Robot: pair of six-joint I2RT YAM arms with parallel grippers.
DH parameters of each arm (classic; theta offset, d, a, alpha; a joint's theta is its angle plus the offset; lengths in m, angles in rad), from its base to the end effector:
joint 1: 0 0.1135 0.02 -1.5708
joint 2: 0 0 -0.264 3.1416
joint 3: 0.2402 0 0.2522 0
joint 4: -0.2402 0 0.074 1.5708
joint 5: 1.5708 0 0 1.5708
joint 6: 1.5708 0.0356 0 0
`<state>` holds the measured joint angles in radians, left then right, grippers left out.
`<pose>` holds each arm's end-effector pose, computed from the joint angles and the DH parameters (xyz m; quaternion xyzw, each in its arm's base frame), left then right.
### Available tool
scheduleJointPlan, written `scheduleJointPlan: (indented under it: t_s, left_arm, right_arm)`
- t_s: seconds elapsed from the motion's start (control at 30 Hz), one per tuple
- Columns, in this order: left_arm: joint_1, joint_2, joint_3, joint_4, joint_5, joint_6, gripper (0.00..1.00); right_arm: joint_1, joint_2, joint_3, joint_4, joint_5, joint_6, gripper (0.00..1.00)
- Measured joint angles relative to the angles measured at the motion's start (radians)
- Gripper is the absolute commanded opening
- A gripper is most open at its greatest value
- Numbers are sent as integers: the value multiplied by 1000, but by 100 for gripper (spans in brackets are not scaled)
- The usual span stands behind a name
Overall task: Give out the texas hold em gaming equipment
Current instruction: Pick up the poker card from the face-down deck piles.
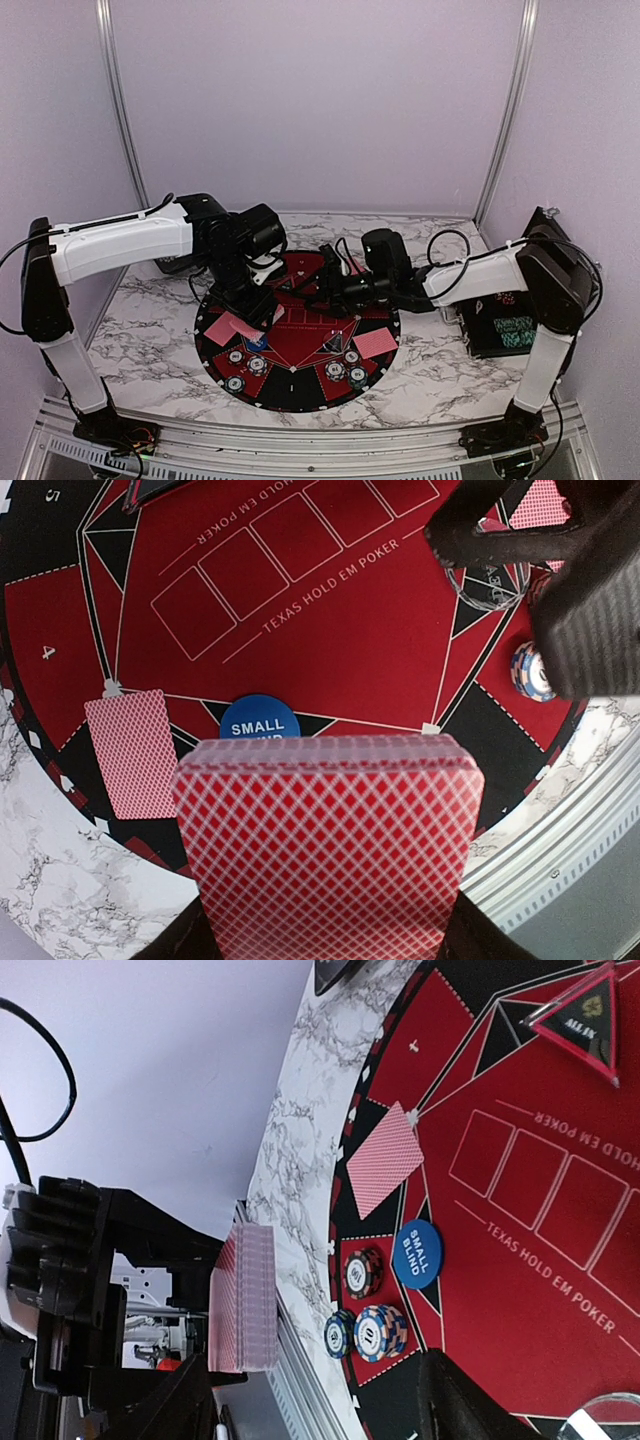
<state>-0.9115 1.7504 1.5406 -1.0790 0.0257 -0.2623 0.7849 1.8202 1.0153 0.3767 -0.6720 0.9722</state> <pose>0.2135 -0.2770 0.2757 0.3175 0.9377 -0.0884 0.1100 0.2609 0.2919 0.1921 -0.1032 0.8074 0.5700 0.1123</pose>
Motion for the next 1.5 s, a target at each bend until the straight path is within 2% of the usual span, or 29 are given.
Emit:
scheduleJointPlan:
  t_s: [0.87, 1.27, 1.5]
  left_arm:
    - [0, 0, 0, 0, 0, -3, 53]
    - [0, 0, 0, -3, 0, -3, 53]
    - [0, -1, -1, -2, -1, -3, 53]
  right_arm:
    - [82, 181, 166, 48, -107, 45, 62]
    - [87, 206, 172, 65, -110, 50, 53]
    - [80, 206, 171, 79, -111, 50, 52]
